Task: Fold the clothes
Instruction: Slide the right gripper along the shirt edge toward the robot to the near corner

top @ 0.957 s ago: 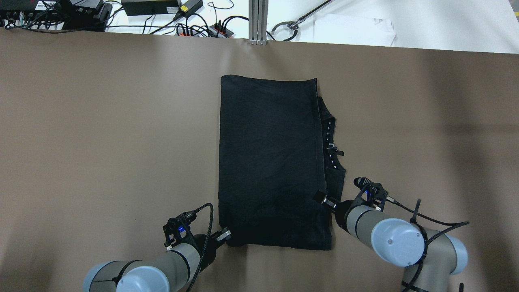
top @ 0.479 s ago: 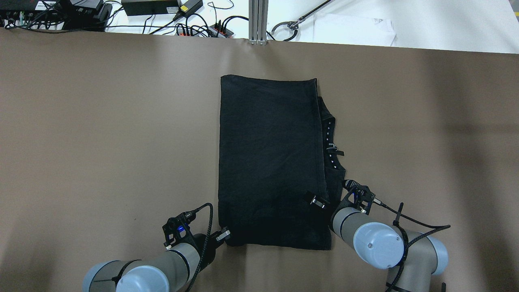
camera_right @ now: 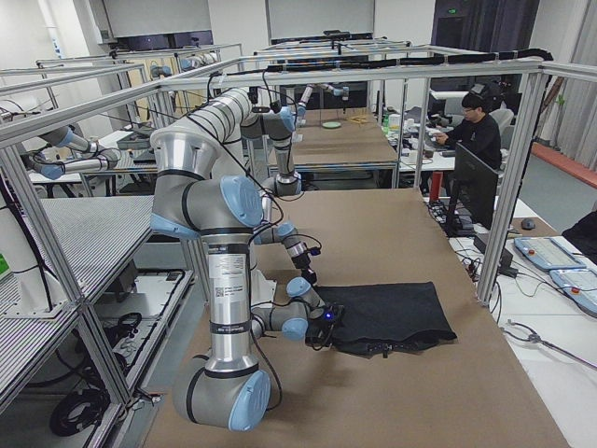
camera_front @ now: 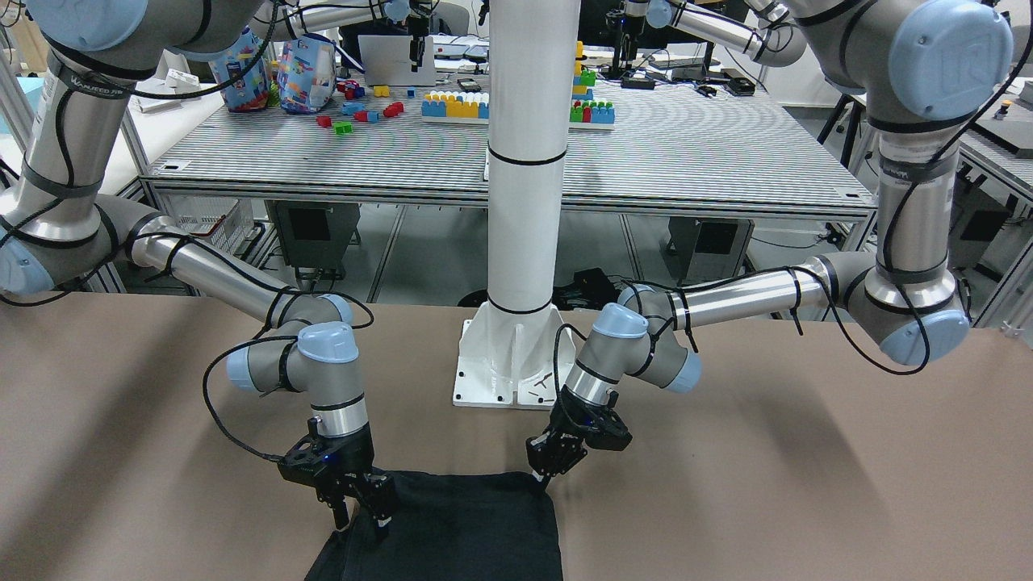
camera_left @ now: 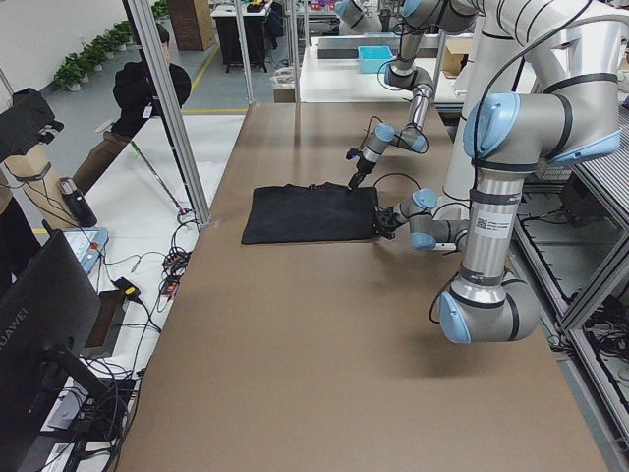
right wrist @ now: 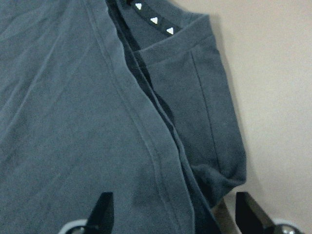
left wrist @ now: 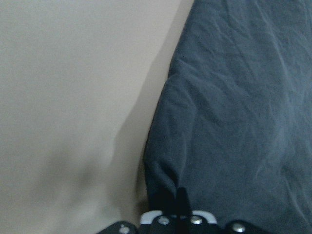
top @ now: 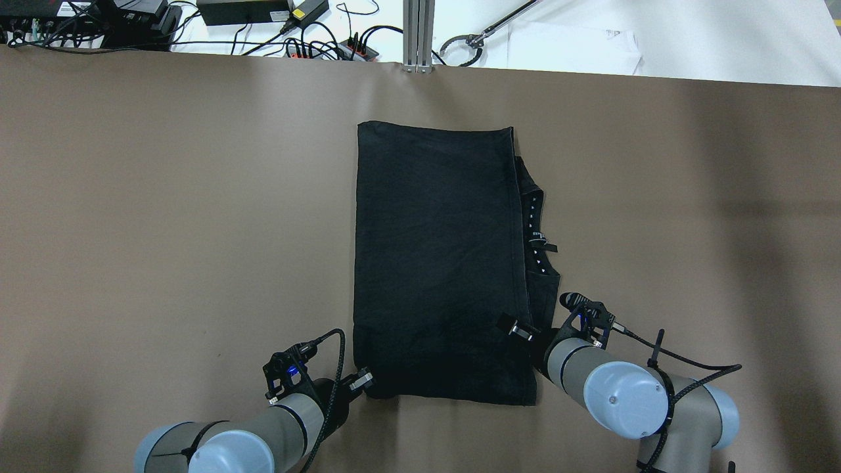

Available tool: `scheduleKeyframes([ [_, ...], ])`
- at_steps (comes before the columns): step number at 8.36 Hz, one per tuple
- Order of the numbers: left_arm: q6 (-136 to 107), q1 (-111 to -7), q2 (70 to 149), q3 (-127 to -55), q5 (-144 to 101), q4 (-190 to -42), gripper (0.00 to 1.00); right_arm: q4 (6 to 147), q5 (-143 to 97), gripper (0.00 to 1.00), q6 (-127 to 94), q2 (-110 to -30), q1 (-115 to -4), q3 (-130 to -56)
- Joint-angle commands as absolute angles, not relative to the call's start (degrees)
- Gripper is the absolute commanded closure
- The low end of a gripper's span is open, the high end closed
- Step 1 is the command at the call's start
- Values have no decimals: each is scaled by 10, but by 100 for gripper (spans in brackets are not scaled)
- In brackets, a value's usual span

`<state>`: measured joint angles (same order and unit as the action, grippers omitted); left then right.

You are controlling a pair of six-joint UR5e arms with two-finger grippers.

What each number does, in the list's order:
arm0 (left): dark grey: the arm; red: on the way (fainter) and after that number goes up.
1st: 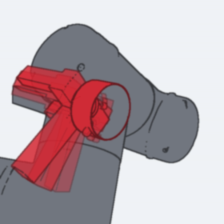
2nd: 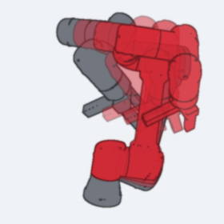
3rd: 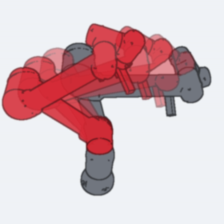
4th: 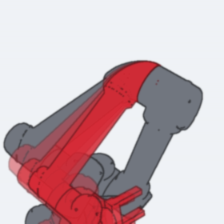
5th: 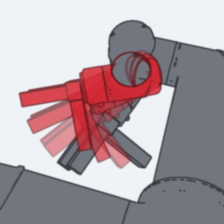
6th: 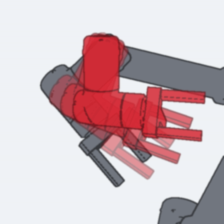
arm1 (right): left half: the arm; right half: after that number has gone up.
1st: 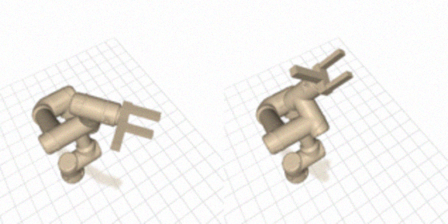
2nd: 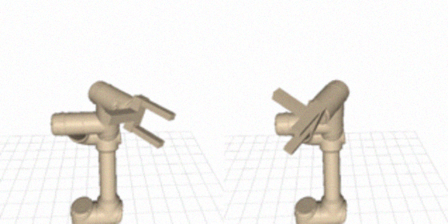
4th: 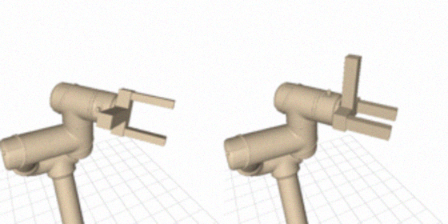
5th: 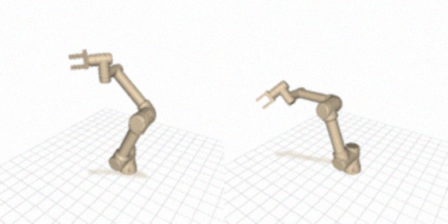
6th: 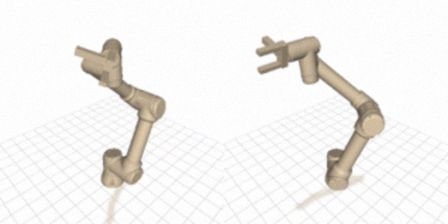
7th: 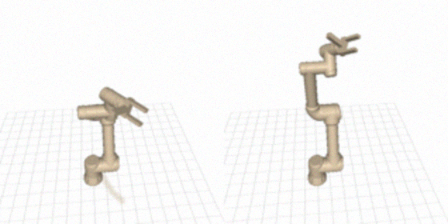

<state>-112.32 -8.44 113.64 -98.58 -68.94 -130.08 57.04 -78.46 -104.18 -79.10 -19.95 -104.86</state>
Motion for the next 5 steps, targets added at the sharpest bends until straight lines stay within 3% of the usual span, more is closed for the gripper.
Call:
scheduleKeyframes([
  [1, -1123, -84, 1136, -985, -689, -1301, 100, 570, -791, 10, -1032, -804, -199, -1056],
  [4, -1123, -84, 1136, -985, -688, -1301, 100, 578, -786, 14, -1035, -801, -190, -1046],
  [5, -1123, -84, 1136, -985, -688, -1301, 100, 578, -782, 32, -1042, -797, -188, -1039],
])
